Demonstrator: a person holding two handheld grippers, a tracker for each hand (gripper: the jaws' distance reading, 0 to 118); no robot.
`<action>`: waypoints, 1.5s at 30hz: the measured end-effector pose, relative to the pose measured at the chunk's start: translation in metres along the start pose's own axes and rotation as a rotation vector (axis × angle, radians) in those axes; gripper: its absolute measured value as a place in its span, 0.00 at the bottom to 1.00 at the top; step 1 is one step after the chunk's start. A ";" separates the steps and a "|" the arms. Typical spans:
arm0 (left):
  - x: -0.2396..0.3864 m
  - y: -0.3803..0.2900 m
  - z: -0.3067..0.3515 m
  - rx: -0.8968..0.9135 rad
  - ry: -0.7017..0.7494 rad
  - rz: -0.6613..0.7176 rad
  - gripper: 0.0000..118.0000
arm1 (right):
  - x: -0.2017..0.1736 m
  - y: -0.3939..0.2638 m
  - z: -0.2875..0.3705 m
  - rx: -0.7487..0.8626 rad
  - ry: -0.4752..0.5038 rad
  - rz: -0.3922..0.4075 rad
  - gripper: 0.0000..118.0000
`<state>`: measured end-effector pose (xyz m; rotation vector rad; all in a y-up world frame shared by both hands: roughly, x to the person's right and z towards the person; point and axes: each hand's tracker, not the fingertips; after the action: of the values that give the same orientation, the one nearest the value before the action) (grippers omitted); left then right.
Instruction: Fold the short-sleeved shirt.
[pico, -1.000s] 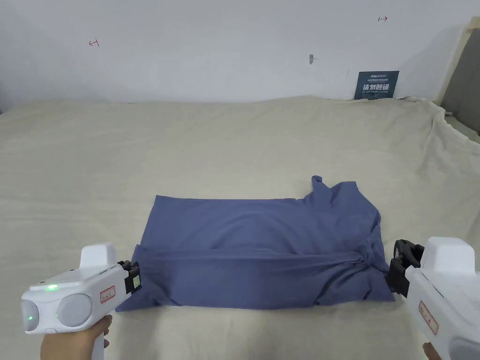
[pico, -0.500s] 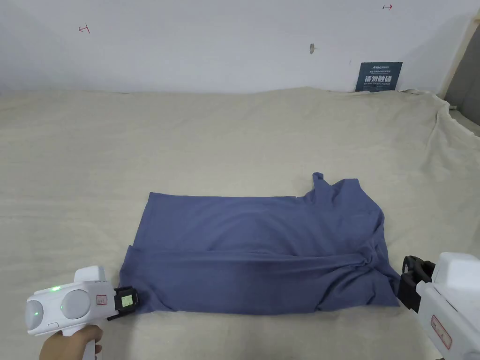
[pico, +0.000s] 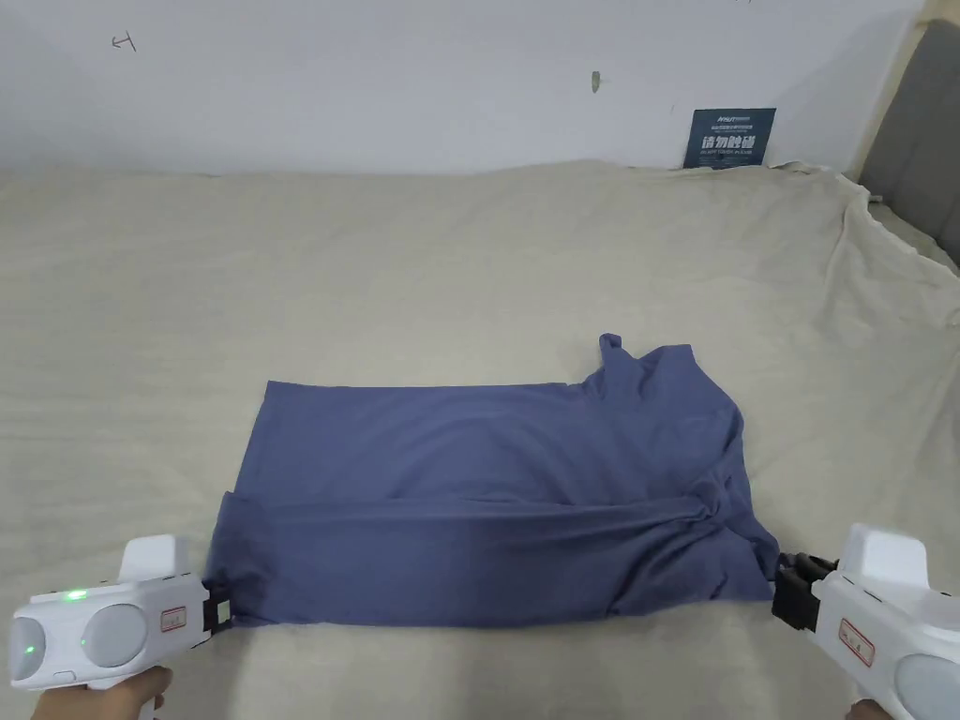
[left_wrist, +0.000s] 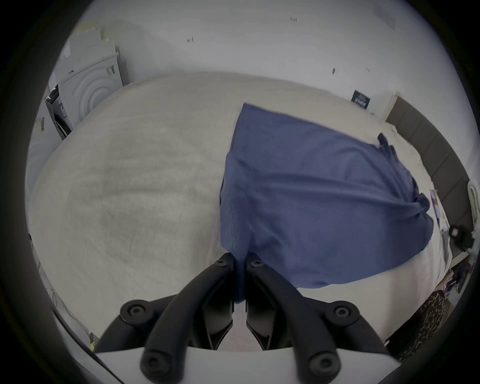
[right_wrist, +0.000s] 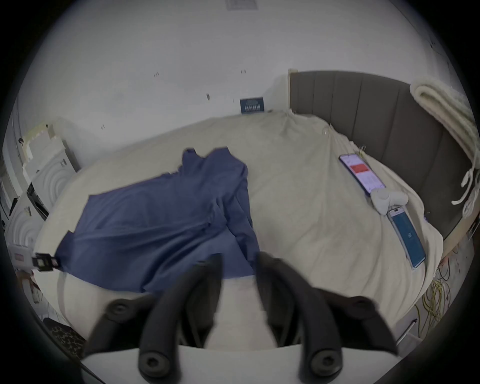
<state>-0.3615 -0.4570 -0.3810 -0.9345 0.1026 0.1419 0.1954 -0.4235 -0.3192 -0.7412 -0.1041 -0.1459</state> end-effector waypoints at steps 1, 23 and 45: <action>0.000 0.002 0.005 0.014 -0.013 0.001 0.04 | 0.003 -0.001 -0.008 -0.023 0.006 0.010 0.44; -0.011 0.002 0.018 0.031 -0.030 0.049 0.04 | 0.012 -0.006 -0.056 -0.131 0.085 0.012 0.03; -0.034 -0.056 0.047 0.012 -0.055 0.109 0.04 | 0.058 -0.062 0.027 -0.098 0.056 -0.081 0.00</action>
<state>-0.3842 -0.4543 -0.3039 -0.9123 0.1038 0.2676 0.2413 -0.4553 -0.2495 -0.8307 -0.0744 -0.2505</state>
